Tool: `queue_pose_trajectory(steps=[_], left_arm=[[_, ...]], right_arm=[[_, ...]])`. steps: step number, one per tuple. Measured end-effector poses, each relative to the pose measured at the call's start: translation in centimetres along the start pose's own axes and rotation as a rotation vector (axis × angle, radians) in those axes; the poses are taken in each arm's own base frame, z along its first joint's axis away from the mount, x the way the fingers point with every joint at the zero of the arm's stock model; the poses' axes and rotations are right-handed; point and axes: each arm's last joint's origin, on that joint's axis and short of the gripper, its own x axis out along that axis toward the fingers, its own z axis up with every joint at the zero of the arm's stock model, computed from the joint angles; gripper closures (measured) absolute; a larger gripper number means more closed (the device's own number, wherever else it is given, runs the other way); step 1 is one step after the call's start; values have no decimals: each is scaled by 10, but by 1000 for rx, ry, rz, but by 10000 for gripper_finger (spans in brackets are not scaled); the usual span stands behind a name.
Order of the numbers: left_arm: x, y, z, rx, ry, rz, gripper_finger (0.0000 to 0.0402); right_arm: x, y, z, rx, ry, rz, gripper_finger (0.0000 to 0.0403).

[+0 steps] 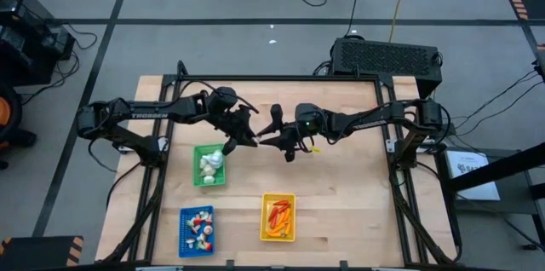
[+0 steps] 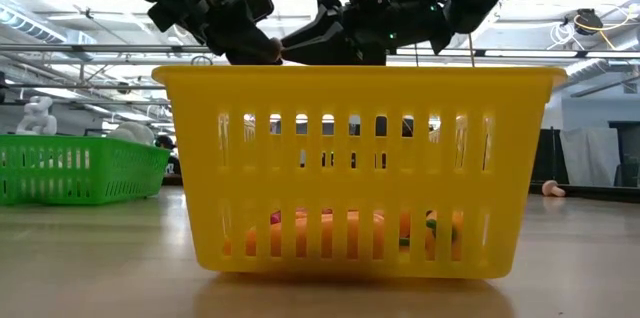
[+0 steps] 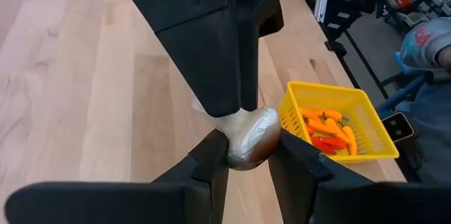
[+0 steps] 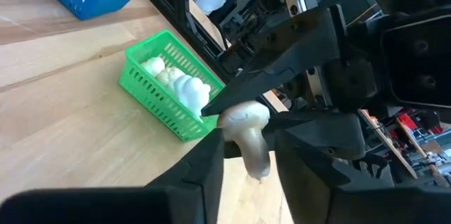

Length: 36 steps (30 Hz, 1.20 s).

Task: Sort produce into baskets
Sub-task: Put the brown mushroom into the blue basket

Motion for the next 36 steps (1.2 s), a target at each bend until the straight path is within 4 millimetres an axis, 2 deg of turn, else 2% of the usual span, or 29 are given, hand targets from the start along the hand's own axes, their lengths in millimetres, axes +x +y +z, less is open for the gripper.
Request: queue_pose_trajectory(steps=[10,14,21,26,31,36], left_arm=[[0,0,-1,-28,5,5,306],[2,-1,-1,-24,11,49,284],[1,0,-1,-22,18,99,204],[-11,-3,-5,-10,63,132,156],[-33,-9,-13,-29,154,273,137],[-53,-15,-25,-47,298,497,136]], right_arm=[[0,0,0,-3,1,1,364],[0,0,-1,-1,7,4,396],[-1,-1,1,10,5,-2,401],[-5,-6,9,97,-30,-23,402],[-3,0,11,124,-20,4,402],[3,17,35,96,-114,28,403]])
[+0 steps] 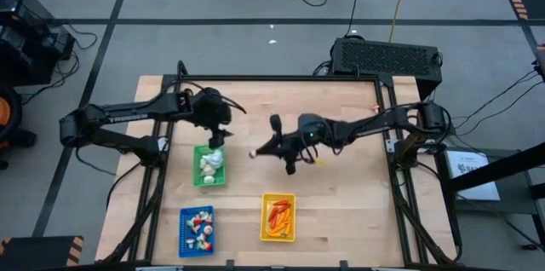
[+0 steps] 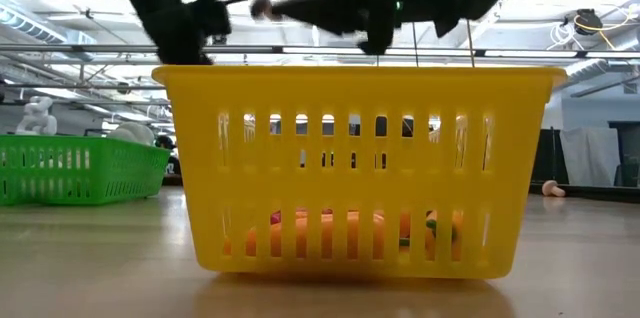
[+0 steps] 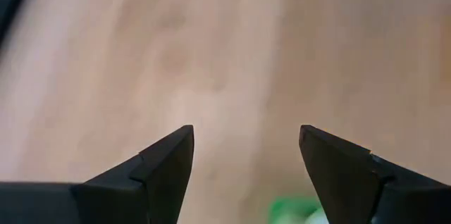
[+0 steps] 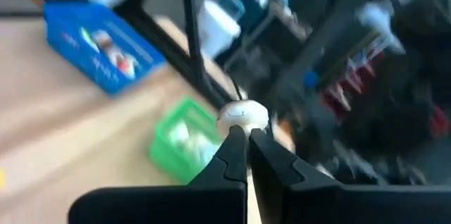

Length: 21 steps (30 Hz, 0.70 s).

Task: Sort produce into baskets
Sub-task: Put the brown mushroom into the blue basket

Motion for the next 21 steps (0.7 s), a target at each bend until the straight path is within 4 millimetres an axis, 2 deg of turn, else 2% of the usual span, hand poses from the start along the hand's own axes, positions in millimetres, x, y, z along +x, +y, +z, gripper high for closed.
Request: queue_pose_trajectory(steps=[4,7,14,21], left_arm=[[-7,3,-12,-13,109,170,136],[-10,4,-17,-10,168,229,137],[-11,6,-21,-4,215,325,137],[-16,11,-32,12,348,453,137]], right_arm=[[20,19,14,0,-77,30,403],[45,32,24,25,-121,60,403],[124,74,40,88,-193,142,402],[183,99,62,220,-275,173,402]])
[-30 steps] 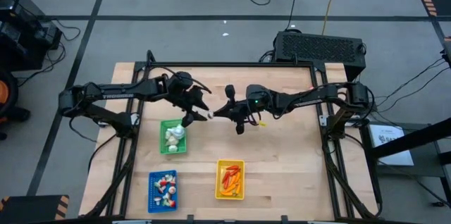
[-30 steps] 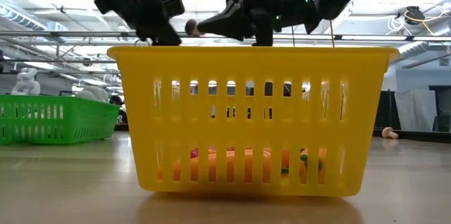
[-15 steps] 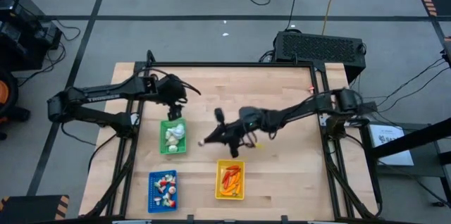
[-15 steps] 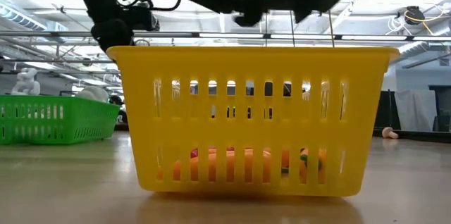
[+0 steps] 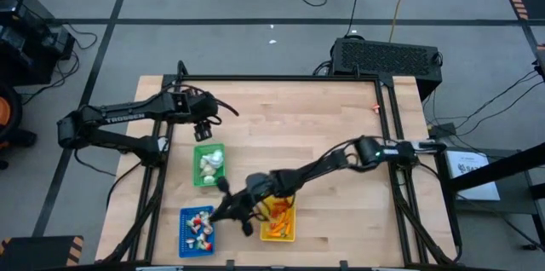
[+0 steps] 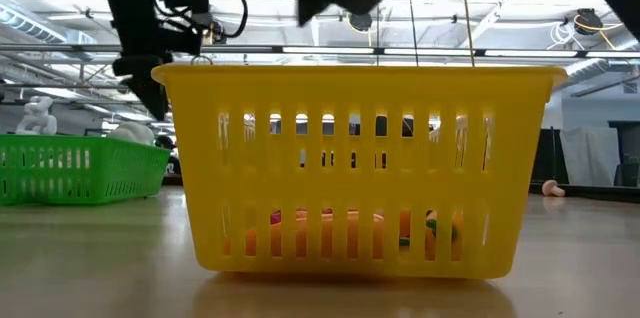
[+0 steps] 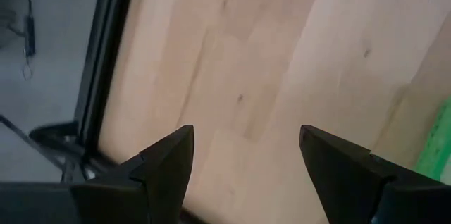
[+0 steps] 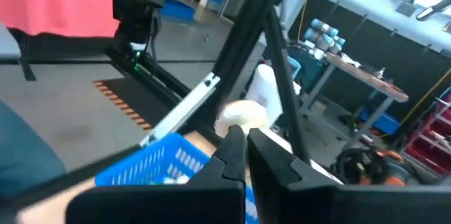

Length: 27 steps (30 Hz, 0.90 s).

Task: Sort produce into baskets
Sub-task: Put the brown mushroom into the blue basket, then put the red mushroom into the blue basket

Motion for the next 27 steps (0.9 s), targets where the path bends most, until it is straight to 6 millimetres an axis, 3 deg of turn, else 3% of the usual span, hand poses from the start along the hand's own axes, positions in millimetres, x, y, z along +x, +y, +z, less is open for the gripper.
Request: queue_pose_trajectory(steps=[5,9,17,27], left_arm=[[1,3,-8,-4,76,-3,137],[1,3,-9,-27,94,-7,137],[1,3,-6,-38,58,-30,137],[1,3,-2,-47,15,-48,137]], right_arm=[[37,9,-13,45,-7,19,402],[55,16,-28,142,10,81,402],[59,15,-30,291,31,122,397],[57,10,-38,382,81,111,341]])
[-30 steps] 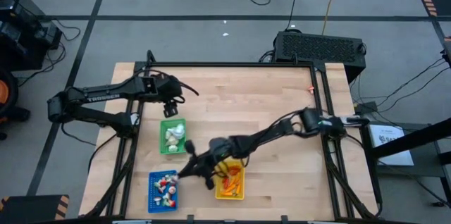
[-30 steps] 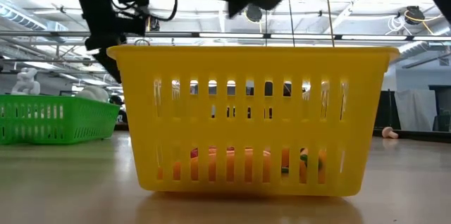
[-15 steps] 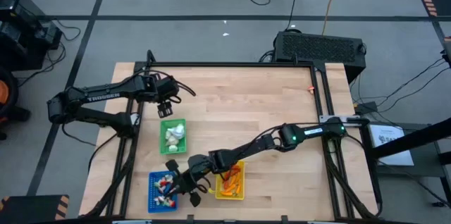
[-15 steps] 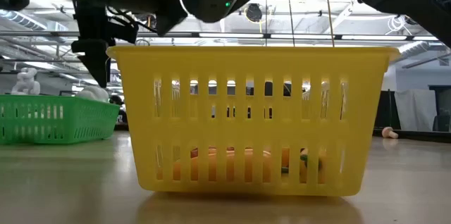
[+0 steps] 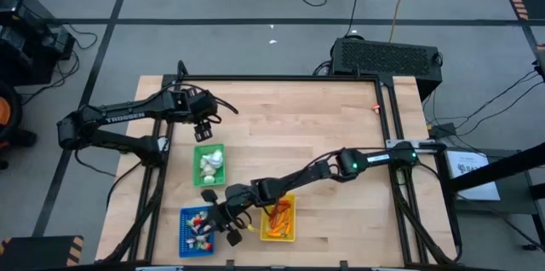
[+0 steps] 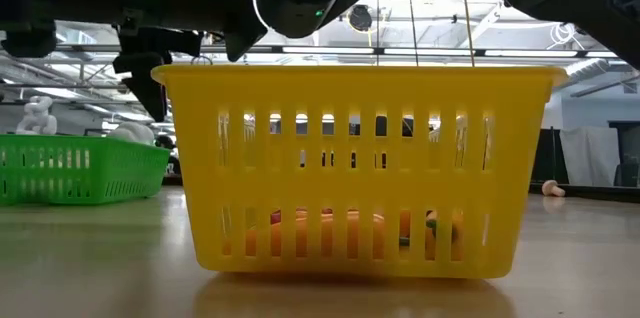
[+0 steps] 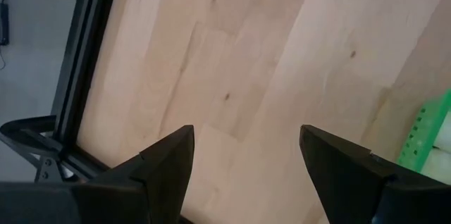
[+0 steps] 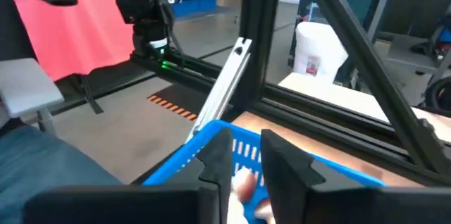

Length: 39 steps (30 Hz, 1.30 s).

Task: Sort produce into baskets
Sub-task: Put the red mushroom into the blue basket

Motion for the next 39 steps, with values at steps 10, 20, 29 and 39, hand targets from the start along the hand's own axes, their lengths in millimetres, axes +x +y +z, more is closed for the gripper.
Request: queue_pose_trajectory(steps=[10,20,29,39], left_arm=[[0,-1,0,3,-6,-27,137],[1,3,4,27,-42,-14,137],[4,16,4,-39,-44,7,137],[0,21,-1,-51,-47,-6,137]], right_arm=[[-11,-16,1,99,131,-15,305],[-102,-53,71,150,626,-36,313],[-201,-97,53,409,1152,-72,315],[-310,-150,-4,736,1311,-171,315]])
